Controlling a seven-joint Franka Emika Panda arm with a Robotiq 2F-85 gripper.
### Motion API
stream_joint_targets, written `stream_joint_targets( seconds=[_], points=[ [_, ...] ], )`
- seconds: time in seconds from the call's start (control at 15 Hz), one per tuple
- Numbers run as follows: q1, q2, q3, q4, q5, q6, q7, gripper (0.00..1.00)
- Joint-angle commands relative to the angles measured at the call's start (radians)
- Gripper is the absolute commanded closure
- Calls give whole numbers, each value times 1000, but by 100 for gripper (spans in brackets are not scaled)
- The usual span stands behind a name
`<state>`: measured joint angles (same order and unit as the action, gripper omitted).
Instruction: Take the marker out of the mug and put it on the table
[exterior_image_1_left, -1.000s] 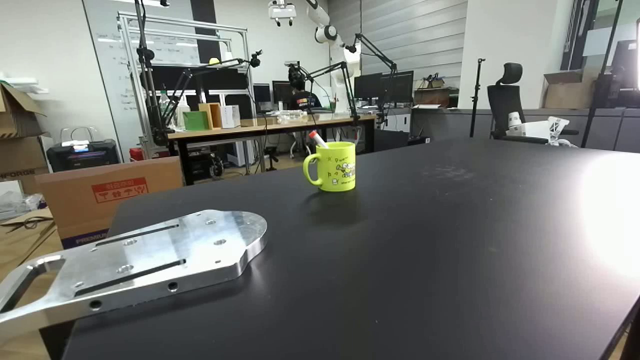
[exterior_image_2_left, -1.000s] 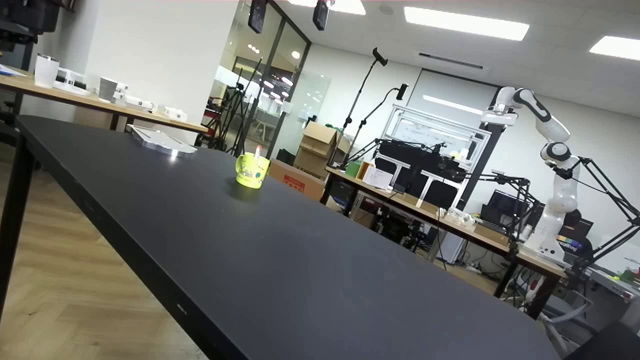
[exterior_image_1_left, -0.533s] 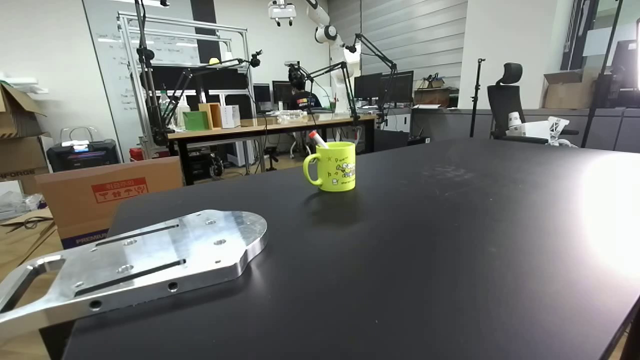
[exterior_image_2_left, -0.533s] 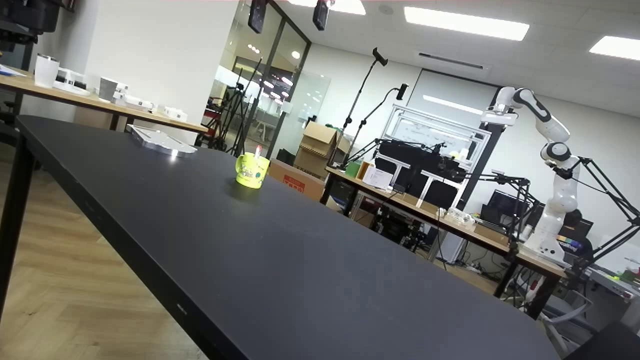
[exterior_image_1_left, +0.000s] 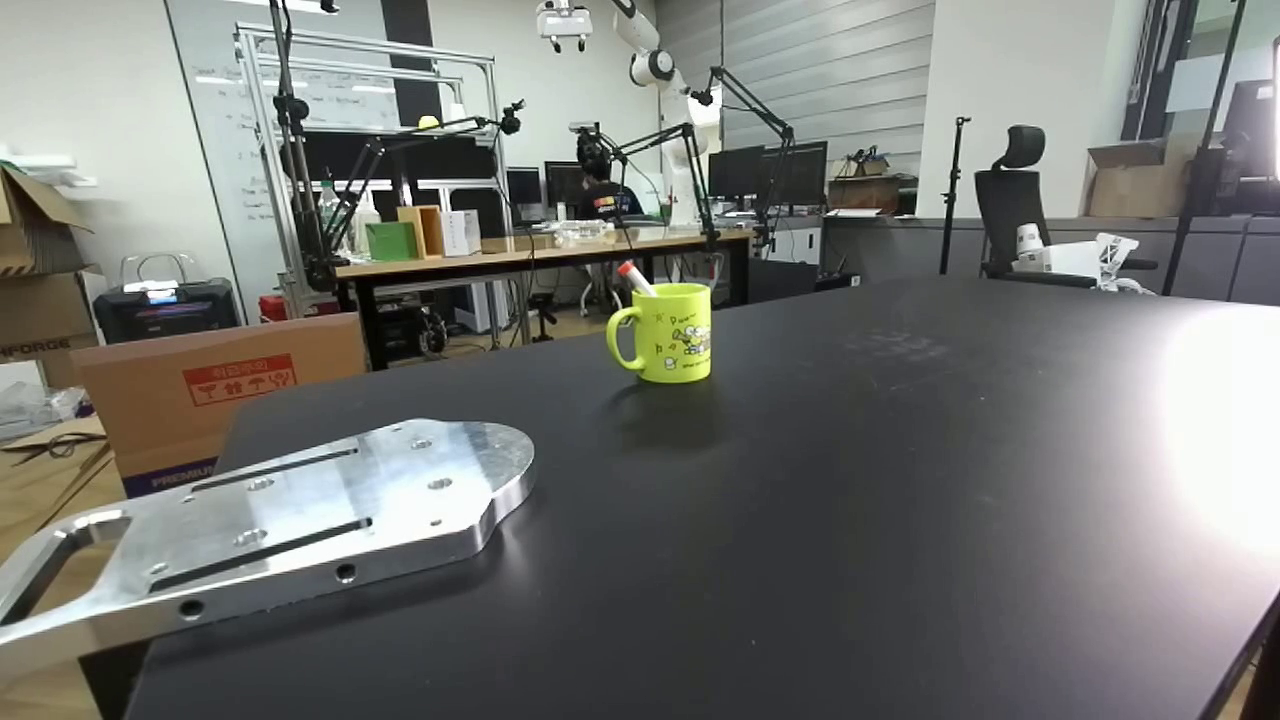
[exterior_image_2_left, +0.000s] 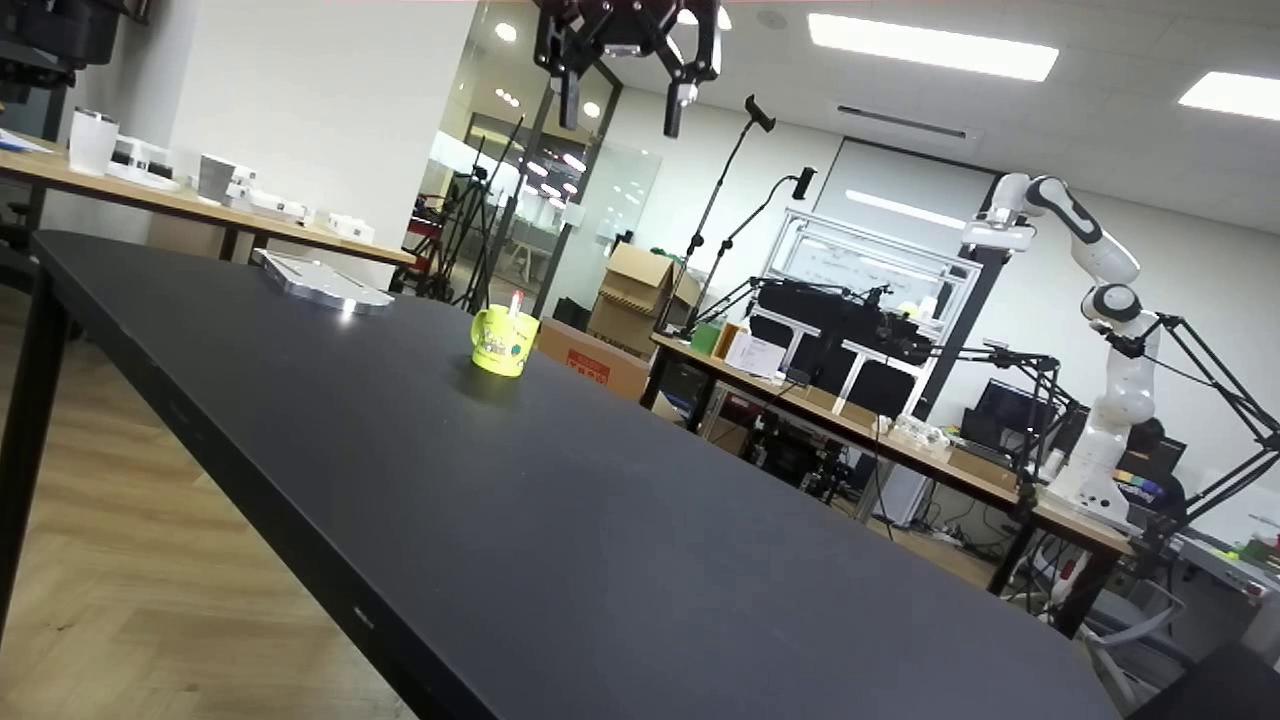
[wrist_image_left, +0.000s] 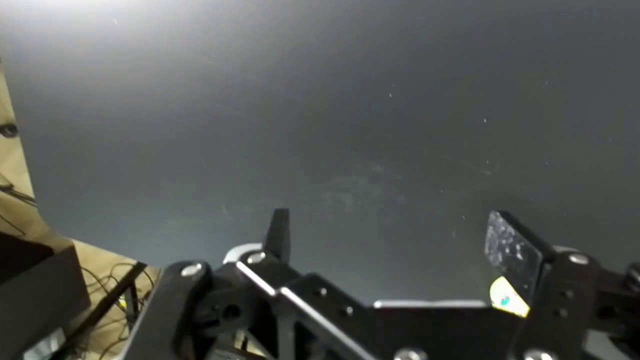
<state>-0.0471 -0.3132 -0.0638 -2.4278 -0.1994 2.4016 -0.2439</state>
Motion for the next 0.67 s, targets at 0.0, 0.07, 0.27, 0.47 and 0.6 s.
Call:
stream_joint_targets(
  seconds=[0.0, 0.07, 0.27, 0.47, 0.6],
  points=[
    [94, 210, 0, 210, 143, 38, -133, 0],
    [112, 257, 12, 268, 184, 26, -172, 0],
    [139, 385, 71, 450, 228, -56, -242, 0],
    [128, 377, 108, 428, 197, -53, -212, 0],
    [137, 438, 135, 513, 194, -98, -210, 0]
  ],
)
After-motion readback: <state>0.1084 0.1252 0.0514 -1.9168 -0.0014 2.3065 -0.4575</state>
